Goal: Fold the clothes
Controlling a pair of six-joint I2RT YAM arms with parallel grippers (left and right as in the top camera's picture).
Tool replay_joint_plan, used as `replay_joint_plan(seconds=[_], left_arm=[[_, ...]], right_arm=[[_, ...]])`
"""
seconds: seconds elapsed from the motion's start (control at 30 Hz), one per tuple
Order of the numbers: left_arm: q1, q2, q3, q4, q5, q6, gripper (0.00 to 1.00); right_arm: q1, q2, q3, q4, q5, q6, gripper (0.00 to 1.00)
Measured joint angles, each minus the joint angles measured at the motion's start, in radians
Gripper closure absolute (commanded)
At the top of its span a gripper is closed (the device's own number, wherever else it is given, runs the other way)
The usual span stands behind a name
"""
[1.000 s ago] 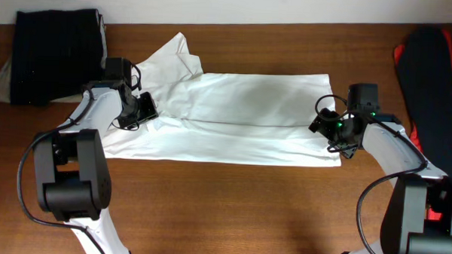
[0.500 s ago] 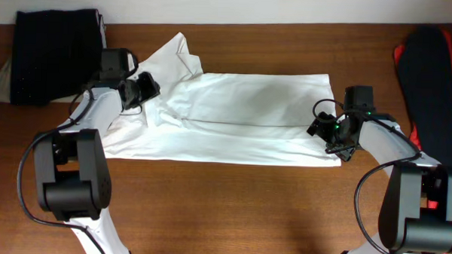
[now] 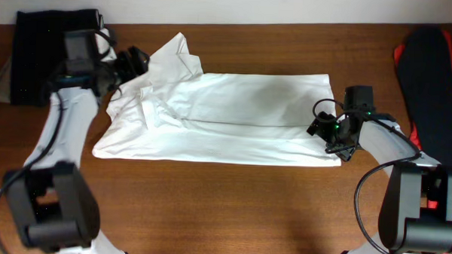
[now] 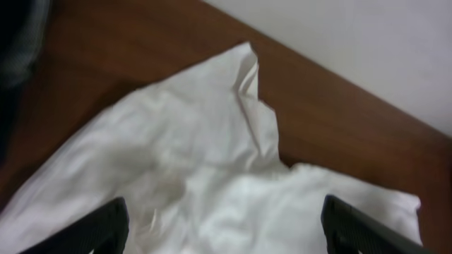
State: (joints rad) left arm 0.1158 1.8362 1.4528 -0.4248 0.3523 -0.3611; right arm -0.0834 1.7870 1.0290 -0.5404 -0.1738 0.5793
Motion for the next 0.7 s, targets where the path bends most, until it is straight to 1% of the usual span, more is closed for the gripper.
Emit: replay_joint_plan(seconds=[0.07, 0.13, 0.2, 0.27, 0.33, 0.43, 0.47, 0.5, 0.53, 0.57, 0.6, 0.63, 0.67, 0.7], left_arm=[[0.007, -0.059, 0.018, -0.164, -0.027, 0.025, 0.13], [0.003, -0.055, 0.018, -0.352, -0.061, 0.039, 0.13], [-0.006, -0.004, 0.011, -0.438, -0.080, 0.053, 0.13], [-0.023, 0.058, 0.010, -0.441, -0.091, 0.062, 0.13], [-0.048, 0.130, 0.008, -0.396, -0.094, 0.071, 0.13], [-0.072, 0.197, 0.006, -0.321, -0.073, 0.075, 0.13], [-0.074, 0.213, 0.006, -0.317, -0.064, 0.076, 0.13], [-0.074, 0.213, 0.006, -0.314, -0.063, 0.077, 0.17], [-0.074, 0.214, 0.006, -0.309, -0.060, 0.079, 0.25], [-0.074, 0.214, 0.006, -0.301, -0.059, 0.083, 0.39], [-0.074, 0.214, 0.006, -0.289, -0.049, 0.089, 0.59], [-0.074, 0.214, 0.006, -0.282, -0.039, 0.092, 0.67], [-0.074, 0.214, 0.006, -0.276, -0.031, 0.092, 0.70], [-0.074, 0.214, 0.006, -0.265, -0.011, 0.093, 0.70]], right_arm=[[0.000, 0.000, 0.000, -0.001, 0.000, 0.000, 0.12], [0.000, 0.000, 0.000, 0.004, 0.000, -0.001, 0.12], [0.000, 0.000, 0.000, 0.012, 0.000, 0.000, 0.12], [0.000, 0.000, 0.000, 0.015, 0.000, 0.000, 0.12], [0.000, 0.000, -0.001, 0.014, 0.000, 0.000, 0.12], [0.000, 0.000, -0.001, 0.011, 0.000, 0.000, 0.12], [0.000, 0.000, -0.001, 0.011, 0.000, -0.001, 0.12], [0.000, 0.000, -0.001, 0.011, 0.000, 0.000, 0.12], [0.000, 0.000, -0.001, 0.011, 0.000, 0.000, 0.12], [0.000, 0.000, -0.001, 0.011, 0.000, 0.000, 0.12], [0.000, 0.000, -0.001, 0.011, 0.000, -0.001, 0.12], [0.000, 0.000, -0.001, 0.011, 0.001, 0.000, 0.12], [0.000, 0.000, -0.001, 0.011, 0.000, -0.001, 0.12], [0.000, 0.000, -0.001, 0.011, 0.000, -0.001, 0.12]])
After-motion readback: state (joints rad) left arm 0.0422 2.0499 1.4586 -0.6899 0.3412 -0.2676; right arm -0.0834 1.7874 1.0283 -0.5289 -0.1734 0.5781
